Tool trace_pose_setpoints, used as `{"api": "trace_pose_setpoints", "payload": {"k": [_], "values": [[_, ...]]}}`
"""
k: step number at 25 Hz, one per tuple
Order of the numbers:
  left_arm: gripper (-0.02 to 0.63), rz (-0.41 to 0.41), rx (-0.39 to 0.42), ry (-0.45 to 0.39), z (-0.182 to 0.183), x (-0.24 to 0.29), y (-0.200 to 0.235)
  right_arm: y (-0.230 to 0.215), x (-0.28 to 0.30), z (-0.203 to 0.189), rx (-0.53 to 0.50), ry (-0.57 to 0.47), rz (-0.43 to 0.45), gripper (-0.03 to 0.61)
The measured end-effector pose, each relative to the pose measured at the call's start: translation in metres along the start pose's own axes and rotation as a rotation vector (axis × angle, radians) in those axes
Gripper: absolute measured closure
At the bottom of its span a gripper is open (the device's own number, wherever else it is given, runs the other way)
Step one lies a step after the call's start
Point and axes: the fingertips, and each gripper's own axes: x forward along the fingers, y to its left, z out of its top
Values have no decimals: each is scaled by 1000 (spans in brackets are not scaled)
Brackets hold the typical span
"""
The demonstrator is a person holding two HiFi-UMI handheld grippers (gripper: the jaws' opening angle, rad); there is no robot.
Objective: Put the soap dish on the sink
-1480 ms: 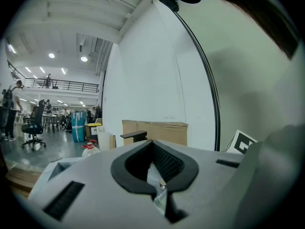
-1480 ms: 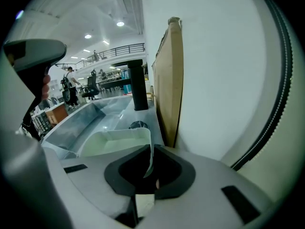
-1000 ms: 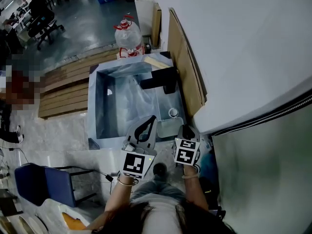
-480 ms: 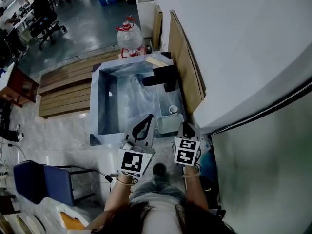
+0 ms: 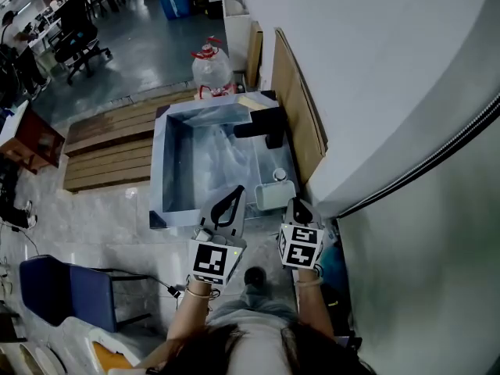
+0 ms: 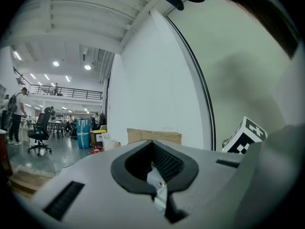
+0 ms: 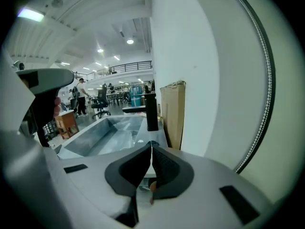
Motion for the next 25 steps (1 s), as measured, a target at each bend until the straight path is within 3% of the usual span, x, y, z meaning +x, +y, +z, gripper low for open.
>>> {"api": "trace_pose_setpoints", "payload": {"k": [16, 25], "values": [[606, 12, -26, -34, 28, -58, -3, 37, -78, 48, 12, -254, 108, 552], [606, 19, -41, -49, 39, -95, -18, 55, -133, 63, -31, -357, 147, 552]]}}
